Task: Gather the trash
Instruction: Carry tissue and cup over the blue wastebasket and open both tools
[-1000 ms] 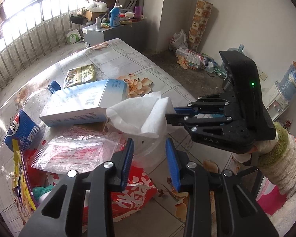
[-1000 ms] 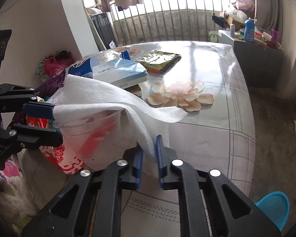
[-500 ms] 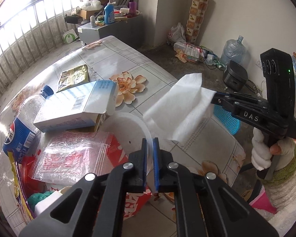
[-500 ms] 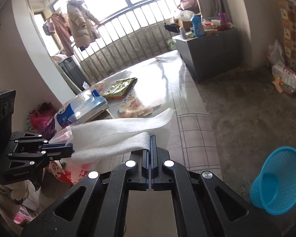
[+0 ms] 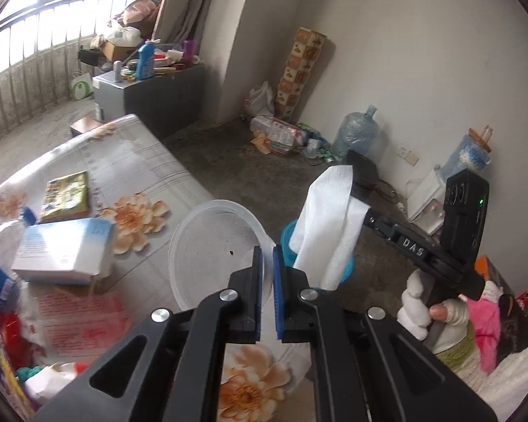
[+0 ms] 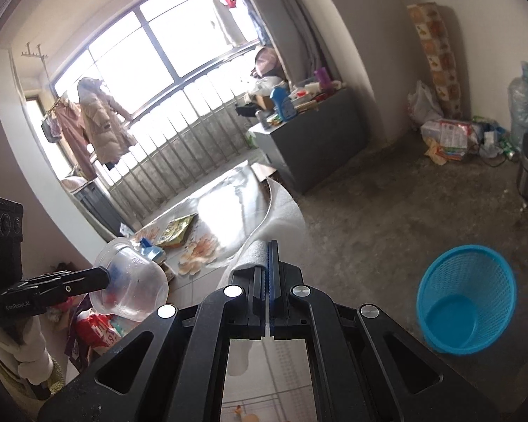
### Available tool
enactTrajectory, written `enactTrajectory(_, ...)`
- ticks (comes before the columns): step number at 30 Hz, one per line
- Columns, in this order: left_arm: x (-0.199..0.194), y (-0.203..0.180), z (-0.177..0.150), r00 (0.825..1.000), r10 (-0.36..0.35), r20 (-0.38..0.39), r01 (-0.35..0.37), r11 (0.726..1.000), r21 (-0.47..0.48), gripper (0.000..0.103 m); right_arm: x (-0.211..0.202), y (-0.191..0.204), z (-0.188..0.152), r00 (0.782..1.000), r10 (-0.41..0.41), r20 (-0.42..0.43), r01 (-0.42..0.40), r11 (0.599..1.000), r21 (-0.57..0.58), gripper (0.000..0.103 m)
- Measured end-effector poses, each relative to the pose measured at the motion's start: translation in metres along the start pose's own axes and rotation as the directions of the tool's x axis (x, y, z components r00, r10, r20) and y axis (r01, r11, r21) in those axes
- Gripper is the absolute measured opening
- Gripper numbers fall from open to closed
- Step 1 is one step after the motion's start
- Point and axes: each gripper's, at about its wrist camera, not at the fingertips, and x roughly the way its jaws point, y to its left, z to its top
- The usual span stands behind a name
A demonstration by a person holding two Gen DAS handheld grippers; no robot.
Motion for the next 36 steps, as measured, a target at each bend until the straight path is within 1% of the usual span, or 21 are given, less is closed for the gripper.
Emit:
enactTrajectory(2, 0.02, -0.018, 0.016, 0.994, -0.106, -0.009, 0.106, 0.994, -0.013, 0.005, -0.014, -0.02, 0.002, 0.997, -0.077, 0.03, 0.076, 0.997, 0.033, 0.0)
enactTrajectory(4, 0.045, -0.042, 0.027, 0.986, -0.165, -0.018, 0.165, 0.986, 0.008, 0.005, -0.024, -0.039, 0.0, 0.984, -0.174, 0.044, 0.172, 0.983, 0.063, 0.0)
enactTrajectory(6, 0.078, -0.064, 0.041, 0.971, -0.234, -0.047, 0.235, 0.972, 0.013, 0.005, -0.032, -0.063, -0.003, 0.967, -0.252, 0.044, 0.246, 0.964, 0.102, 0.0)
enactTrajectory(10, 0.161, -0.094, 0.057, 0.938, -0.303, -0.166, 0.301, 0.953, -0.042, 0.005, -0.025, -0.114, -0.011, 0.928, -0.373, -0.012, 0.368, 0.907, 0.204, 0.0)
enactTrajectory(13, 0.229, -0.107, 0.057, 0.92, -0.285, -0.268, 0.28, 0.958, -0.057, 0.005, -0.01, -0.157, -0.018, 0.904, -0.422, -0.07, 0.424, 0.863, 0.275, 0.0)
enactTrajectory(15, 0.275, -0.113, 0.054, 0.9, -0.268, -0.343, 0.257, 0.963, -0.077, 0.005, 0.01, -0.183, -0.024, 0.89, -0.439, -0.128, 0.456, 0.835, 0.309, 0.001)
enactTrajectory(16, 0.295, -0.116, 0.052, 0.892, -0.25, -0.377, 0.237, 0.968, -0.082, 0.005, 0.02, -0.197, -0.028, 0.88, -0.448, -0.158, 0.475, 0.817, 0.328, 0.003)
enactTrajectory(18, 0.33, -0.122, 0.048, 0.884, -0.196, -0.424, 0.179, 0.981, -0.081, 0.005, 0.039, -0.228, -0.036, 0.867, -0.443, -0.227, 0.497, 0.795, 0.348, 0.004)
enactTrajectory(20, 0.36, -0.129, 0.046, 0.872, -0.176, -0.457, 0.157, 0.984, -0.079, 0.006, 0.059, -0.254, -0.045, 0.834, -0.463, -0.301, 0.549, 0.758, 0.352, 0.007)
enactTrajectory(21, 0.375, -0.129, 0.046, 0.867, -0.16, -0.473, 0.142, 0.987, -0.073, 0.013, 0.07, -0.265, -0.05, 0.823, -0.458, -0.337, 0.562, 0.748, 0.355, 0.009)
enactTrajectory(22, 0.386, -0.129, 0.044, 0.861, -0.154, -0.485, 0.135, 0.988, -0.073, 0.018, 0.08, -0.276, -0.054, 0.814, -0.449, -0.369, 0.569, 0.741, 0.356, 0.015)
enactTrajectory(23, 0.396, -0.13, 0.043, 0.858, -0.146, -0.493, 0.124, 0.989, -0.077, 0.026, 0.087, -0.284, -0.058, 0.802, -0.454, -0.388, 0.584, 0.73, 0.354, 0.026)
enactTrajectory(24, 0.404, -0.129, 0.04, 0.855, -0.139, -0.499, 0.113, 0.99, -0.082, 0.03, 0.093, -0.291, -0.062, 0.789, -0.463, -0.403, 0.6, 0.72, 0.347, 0.032)
enactTrajectory(25, 0.41, -0.127, 0.039, 0.852, -0.136, -0.505, 0.106, 0.99, -0.088, 0.031, 0.098, -0.297, -0.067, 0.78, -0.465, -0.418, 0.609, 0.717, 0.339, 0.044)
enactTrajectory(26, 0.418, -0.124, 0.036, 0.849, -0.13, -0.512, 0.098, 0.991, -0.089, 0.035, 0.102, -0.301, -0.072, 0.771, -0.46, -0.44, 0.616, 0.716, 0.329, 0.052)
enactTrajectory(27, 0.421, -0.122, 0.034, 0.849, -0.117, -0.515, 0.084, 0.993, -0.087, 0.036, 0.108, -0.304, -0.074, 0.756, -0.46, -0.466, 0.627, 0.713, 0.315, 0.054)
enactTrajectory(29, 0.418, -0.118, 0.035, 0.859, -0.116, -0.499, 0.079, 0.992, -0.095, 0.037, 0.112, -0.309, -0.077, 0.731, -0.464, -0.5, 0.648, 0.702, 0.296, 0.054)
enactTrajectory(30, 0.415, -0.115, 0.035, 0.865, -0.121, -0.487, 0.083, 0.992, -0.099, 0.039, 0.11, -0.307, -0.077, 0.729, -0.462, -0.505, 0.652, 0.694, 0.306, 0.054)
enactTrajectory(32, 0.401, -0.114, 0.041, 0.88, -0.133, -0.456, 0.098, 0.99, -0.1, 0.04, 0.1, -0.306, -0.077, 0.752, -0.451, -0.481, 0.636, 0.688, 0.35, 0.061)
enactTrajectory(34, 0.386, -0.115, 0.049, 0.898, -0.132, -0.42, 0.106, 0.991, -0.086, 0.04, 0.091, -0.303, -0.077, 0.748, -0.47, -0.469, 0.646, 0.677, 0.353, 0.061)
enactTrajectory(36, 0.362, -0.118, 0.057, 0.918, -0.136, -0.371, 0.12, 0.991, -0.067, 0.043, 0.082, -0.297, -0.073, 0.759, -0.479, -0.44, 0.64, 0.673, 0.371, 0.061)
